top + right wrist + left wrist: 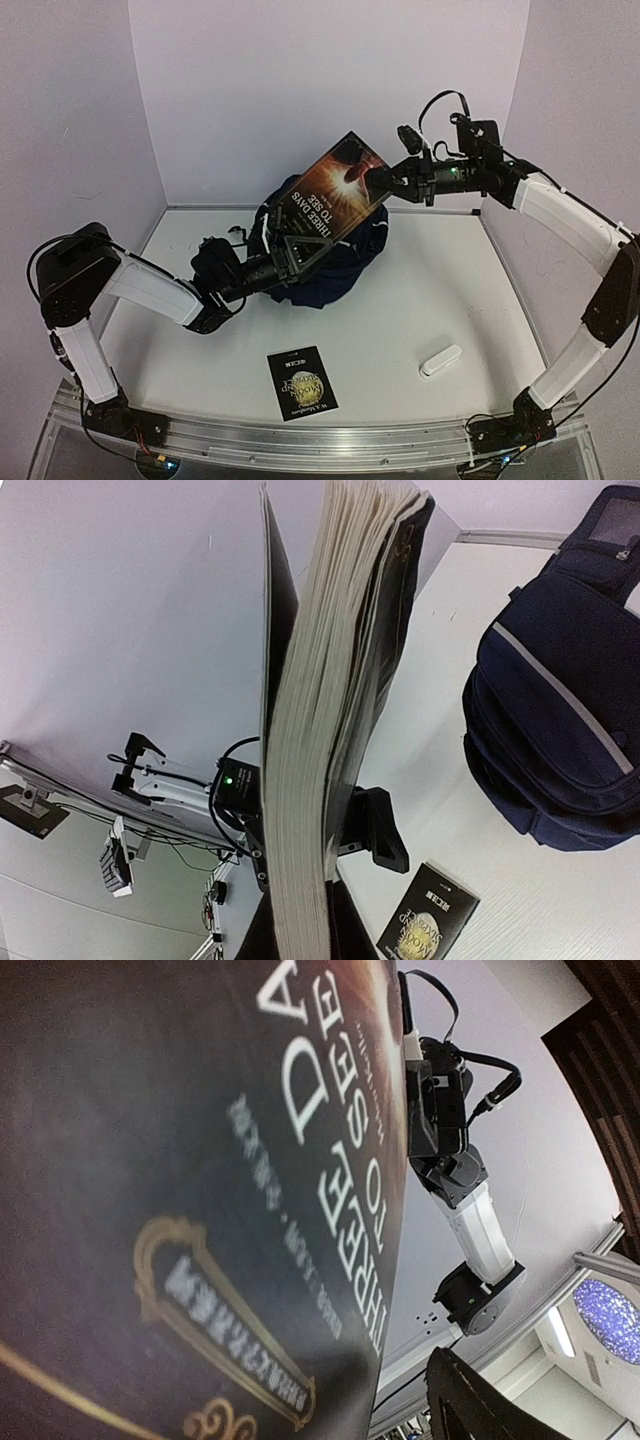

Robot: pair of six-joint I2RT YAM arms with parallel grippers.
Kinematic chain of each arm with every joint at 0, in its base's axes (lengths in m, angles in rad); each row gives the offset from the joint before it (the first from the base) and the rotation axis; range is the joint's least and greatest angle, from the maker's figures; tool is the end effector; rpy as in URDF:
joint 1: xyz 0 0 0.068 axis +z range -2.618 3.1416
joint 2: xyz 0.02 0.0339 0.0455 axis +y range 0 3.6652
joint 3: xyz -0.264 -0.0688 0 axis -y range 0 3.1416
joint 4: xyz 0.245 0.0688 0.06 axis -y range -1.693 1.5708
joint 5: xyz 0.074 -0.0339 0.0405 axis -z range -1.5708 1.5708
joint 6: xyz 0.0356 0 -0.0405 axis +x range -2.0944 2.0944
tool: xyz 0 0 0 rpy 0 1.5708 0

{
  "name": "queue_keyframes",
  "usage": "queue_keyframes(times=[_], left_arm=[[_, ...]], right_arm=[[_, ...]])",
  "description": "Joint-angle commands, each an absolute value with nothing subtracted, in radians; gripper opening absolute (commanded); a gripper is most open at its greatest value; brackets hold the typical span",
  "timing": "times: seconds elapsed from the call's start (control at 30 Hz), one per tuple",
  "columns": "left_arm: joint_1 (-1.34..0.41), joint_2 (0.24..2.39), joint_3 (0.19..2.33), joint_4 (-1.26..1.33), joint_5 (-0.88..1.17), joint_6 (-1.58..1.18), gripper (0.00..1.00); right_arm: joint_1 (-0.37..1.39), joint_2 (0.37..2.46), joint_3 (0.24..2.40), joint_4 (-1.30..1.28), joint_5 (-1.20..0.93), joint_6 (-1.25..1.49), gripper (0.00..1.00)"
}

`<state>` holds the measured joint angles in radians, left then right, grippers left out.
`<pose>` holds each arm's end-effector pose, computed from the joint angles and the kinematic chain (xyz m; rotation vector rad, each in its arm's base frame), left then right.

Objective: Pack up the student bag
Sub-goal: Pick up the book from the center of the board.

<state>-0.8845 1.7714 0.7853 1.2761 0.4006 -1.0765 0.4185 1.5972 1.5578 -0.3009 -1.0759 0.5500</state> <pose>0.2175 -0.2874 0.2316 0.2674 1.5580 -1.8727 0.3161 0.1749 0.3974 -0.6801 1.9644 1.6417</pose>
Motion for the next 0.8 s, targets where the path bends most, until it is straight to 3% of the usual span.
queue_keyframes(times=[0.0,0.5,0.77], left_arm=[[-0.87,1.73,0.778,1.378,0.398,-1.073,0.78],[-0.83,1.564,0.673,1.338,0.326,-0.997,0.48],[-0.829,1.531,0.678,1.319,0.345,-0.983,0.26]], right_arm=[[0.428,1.529,1.547,-0.202,-1.154,0.563,0.0],[0.443,1.508,1.482,-0.199,-1.211,0.569,0.0],[0.465,1.527,1.457,-0.199,-1.197,0.546,0.0]])
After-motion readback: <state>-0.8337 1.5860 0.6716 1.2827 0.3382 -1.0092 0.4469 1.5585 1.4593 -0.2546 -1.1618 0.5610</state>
